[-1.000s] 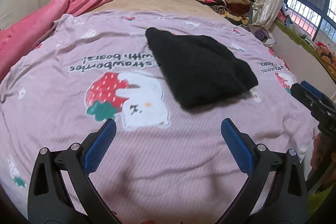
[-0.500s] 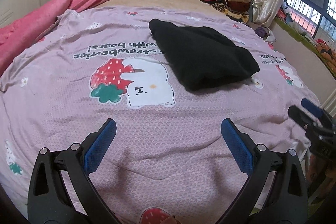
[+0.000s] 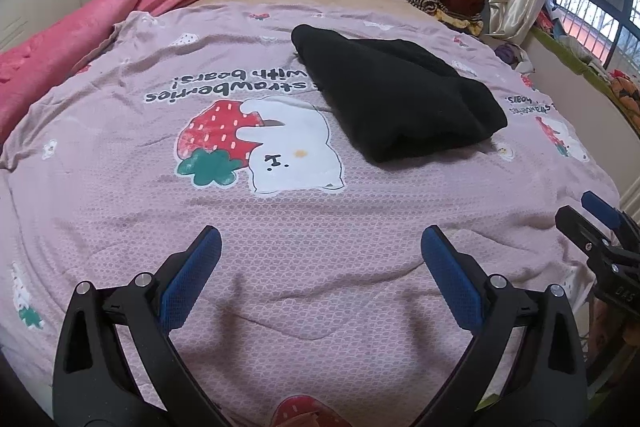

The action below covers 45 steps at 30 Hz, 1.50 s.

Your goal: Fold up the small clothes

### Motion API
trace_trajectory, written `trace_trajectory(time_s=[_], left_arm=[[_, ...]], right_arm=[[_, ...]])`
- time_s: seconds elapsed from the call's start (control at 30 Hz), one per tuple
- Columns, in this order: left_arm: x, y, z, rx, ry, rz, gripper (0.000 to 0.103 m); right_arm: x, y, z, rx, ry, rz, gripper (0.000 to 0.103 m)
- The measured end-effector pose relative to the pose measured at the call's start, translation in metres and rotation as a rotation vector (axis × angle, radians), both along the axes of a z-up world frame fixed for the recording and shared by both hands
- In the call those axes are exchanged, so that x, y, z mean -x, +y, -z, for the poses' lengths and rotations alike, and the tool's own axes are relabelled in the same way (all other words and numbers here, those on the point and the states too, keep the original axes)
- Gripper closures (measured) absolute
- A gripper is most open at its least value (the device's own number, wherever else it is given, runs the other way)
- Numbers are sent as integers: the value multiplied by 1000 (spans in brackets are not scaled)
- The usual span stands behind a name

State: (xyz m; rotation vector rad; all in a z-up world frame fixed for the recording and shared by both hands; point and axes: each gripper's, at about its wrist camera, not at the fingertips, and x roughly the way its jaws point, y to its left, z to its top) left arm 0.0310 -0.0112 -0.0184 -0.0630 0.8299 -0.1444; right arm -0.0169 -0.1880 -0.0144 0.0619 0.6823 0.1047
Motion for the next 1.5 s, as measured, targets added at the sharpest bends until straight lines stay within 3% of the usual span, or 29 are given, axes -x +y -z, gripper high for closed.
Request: trace_trajectory(time_s=[1.5], left_arm=[[3, 1, -4, -41, 10, -25, 10]], right_arm=[[0, -2, 2, -16, 9, -1, 4]])
